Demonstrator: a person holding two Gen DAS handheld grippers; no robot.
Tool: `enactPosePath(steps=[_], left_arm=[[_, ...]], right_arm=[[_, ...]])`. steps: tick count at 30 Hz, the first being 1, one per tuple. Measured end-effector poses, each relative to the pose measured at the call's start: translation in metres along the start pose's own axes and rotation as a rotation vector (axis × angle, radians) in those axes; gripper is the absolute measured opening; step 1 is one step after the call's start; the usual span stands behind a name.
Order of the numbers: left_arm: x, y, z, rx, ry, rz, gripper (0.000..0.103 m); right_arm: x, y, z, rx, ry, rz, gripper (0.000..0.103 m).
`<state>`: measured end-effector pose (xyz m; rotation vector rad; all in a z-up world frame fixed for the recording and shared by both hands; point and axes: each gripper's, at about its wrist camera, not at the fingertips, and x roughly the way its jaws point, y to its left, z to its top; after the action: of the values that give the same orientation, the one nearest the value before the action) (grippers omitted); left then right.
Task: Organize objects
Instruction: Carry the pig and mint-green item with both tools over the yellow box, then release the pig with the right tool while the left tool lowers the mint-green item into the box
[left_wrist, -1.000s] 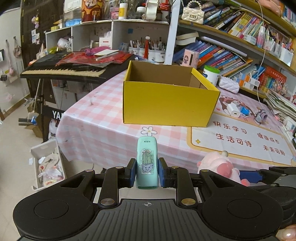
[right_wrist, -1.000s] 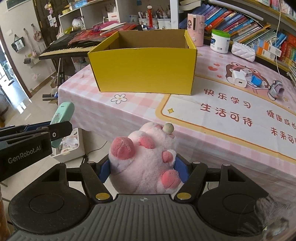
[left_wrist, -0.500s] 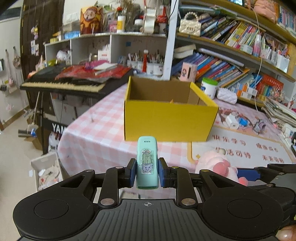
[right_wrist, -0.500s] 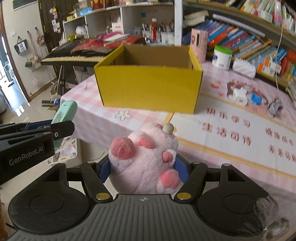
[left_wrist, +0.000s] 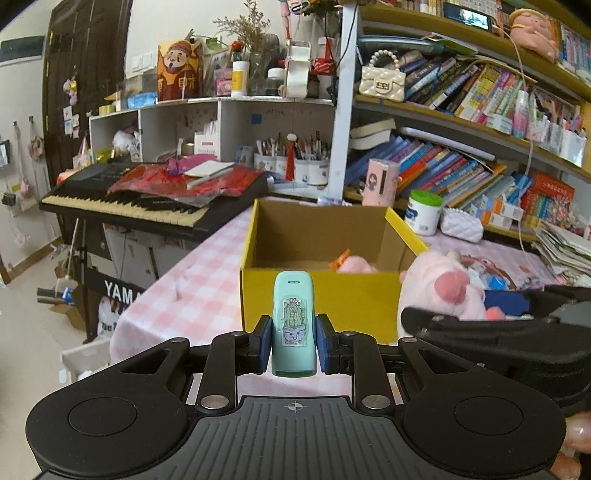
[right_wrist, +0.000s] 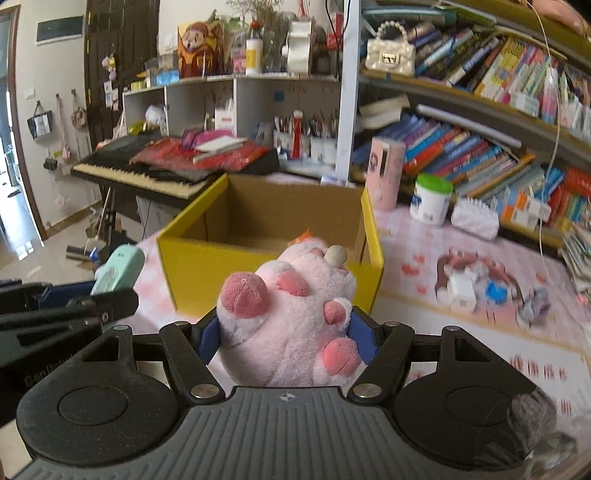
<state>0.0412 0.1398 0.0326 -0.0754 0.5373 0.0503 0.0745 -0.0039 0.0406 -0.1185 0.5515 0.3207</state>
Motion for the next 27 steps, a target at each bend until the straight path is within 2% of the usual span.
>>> enactPosePath(steps=[8,12,16,21,23,27], left_arm=[[0.053,-0.012,0.033,0.014,-0.003,0.035,0.023],[0.08,-0.019,0.042,0.021,0.019,0.057,0.023],[0.104,-0.024,0.047,0.031,0.054,0.082,0.023],[0.126,-0.026,0.049,0.049,0.091,0.115,0.023],[0.134,-0.026,0.048,0.051,0.109,0.126,0.023],[0.147,-0.028,0.047,0.06,0.141,0.139,0.023]], right_arm=[[0.047,-0.025,0.041,-0.039,-0.039,0.006,0.067],[0.073,-0.036,0.052,-0.055,-0.021,0.028,0.067],[0.09,-0.038,0.061,-0.118,-0.045,0.043,0.066],[0.115,-0.042,0.07,-0.141,-0.035,0.071,0.055],[0.127,-0.044,0.073,-0.147,-0.012,0.091,0.032],[0.154,-0.048,0.075,-0.12,0.074,0.129,0.031]])
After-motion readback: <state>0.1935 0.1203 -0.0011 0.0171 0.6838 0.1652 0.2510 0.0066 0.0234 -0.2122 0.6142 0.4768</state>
